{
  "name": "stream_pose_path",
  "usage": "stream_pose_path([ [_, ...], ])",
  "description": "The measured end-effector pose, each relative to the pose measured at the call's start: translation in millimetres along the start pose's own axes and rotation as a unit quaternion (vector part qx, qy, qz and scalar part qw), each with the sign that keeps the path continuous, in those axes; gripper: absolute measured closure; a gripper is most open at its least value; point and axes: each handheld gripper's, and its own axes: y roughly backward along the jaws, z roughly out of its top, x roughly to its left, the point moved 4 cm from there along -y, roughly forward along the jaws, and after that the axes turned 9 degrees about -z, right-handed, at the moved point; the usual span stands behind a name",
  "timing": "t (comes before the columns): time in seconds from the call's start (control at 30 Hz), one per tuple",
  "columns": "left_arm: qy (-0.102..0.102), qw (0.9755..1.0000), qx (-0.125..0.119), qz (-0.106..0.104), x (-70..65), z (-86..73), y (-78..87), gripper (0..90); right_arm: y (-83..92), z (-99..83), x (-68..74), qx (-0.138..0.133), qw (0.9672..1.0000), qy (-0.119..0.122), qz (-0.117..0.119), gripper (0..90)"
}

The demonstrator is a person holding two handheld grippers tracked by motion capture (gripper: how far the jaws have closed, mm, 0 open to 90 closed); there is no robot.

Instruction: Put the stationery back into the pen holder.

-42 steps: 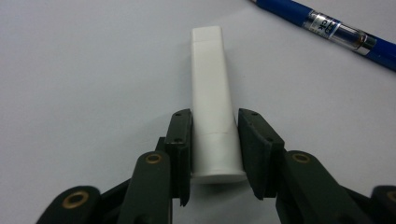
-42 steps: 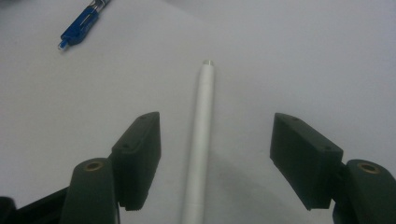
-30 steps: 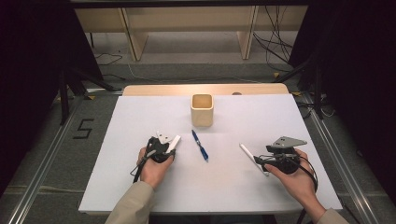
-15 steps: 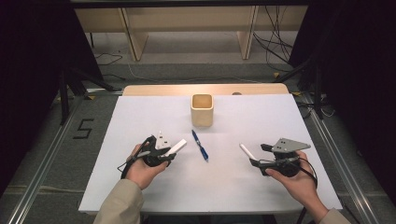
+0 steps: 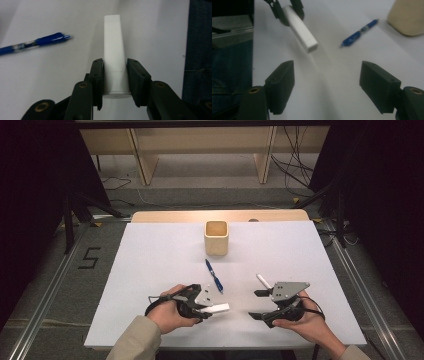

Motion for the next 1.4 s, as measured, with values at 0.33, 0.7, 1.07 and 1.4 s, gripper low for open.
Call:
stream_pose_path([
  [0.33,-0.065,0.9975,0.022,-0.017,-14.9,28.0,-15.7,67.3,-29.1,3.2,22.4,0.052,0.9948,0.055,0.069,39.3],
  [0.7,-0.077,0.9966,0.023,-0.021,-18.3,34.4,-18.8,67.3,-42.6,4.0,31.5,0.078,0.9896,0.075,0.095,54.9],
  [1.07,-0.100,0.9945,0.021,-0.026,-21.1,36.6,-19.9,67.0,-42.6,2.0,33.6,0.084,0.9860,0.103,0.101,70.1],
  [1.4,-0.008,0.9902,-0.113,0.082,5.8,32.3,15.3,16.5,-33.3,3.6,15.7,0.047,0.9959,0.067,0.040,71.6],
])
